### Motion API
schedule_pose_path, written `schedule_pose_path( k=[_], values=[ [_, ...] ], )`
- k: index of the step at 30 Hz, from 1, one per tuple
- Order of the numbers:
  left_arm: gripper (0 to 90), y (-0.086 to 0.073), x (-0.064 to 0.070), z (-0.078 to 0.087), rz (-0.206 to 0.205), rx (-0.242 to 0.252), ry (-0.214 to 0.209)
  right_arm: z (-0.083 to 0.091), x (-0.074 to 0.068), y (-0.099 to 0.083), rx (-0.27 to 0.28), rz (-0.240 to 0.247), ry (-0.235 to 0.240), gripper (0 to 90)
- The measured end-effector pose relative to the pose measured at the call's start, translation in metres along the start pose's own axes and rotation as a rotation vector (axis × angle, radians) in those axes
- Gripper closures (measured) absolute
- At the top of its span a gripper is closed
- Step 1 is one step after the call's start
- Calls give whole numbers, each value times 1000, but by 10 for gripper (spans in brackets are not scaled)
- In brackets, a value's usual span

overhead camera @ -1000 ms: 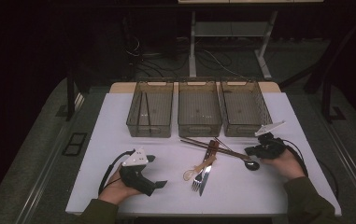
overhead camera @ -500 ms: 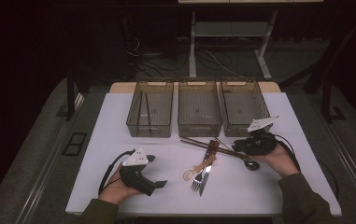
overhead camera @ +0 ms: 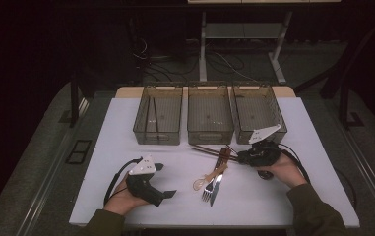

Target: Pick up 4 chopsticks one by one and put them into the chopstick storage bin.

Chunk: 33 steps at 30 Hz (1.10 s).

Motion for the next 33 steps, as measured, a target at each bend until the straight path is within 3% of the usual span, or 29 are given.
schedule_pose_path(
  k=[33],
  values=[
    [0, 0, 0, 0, 3, 2, -1, -18, -3, -3, -73, 74, -4, 779]
  ],
)
Point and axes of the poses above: each handheld gripper's, and its own axes: z roughly backward along the jaws, y roughly out of its top, x roughly to its right, the point moved 1 cm from there along -z, roughly forward along the jaws, and after that the axes turned 3 degrees about -y, right-handed, at the moved point
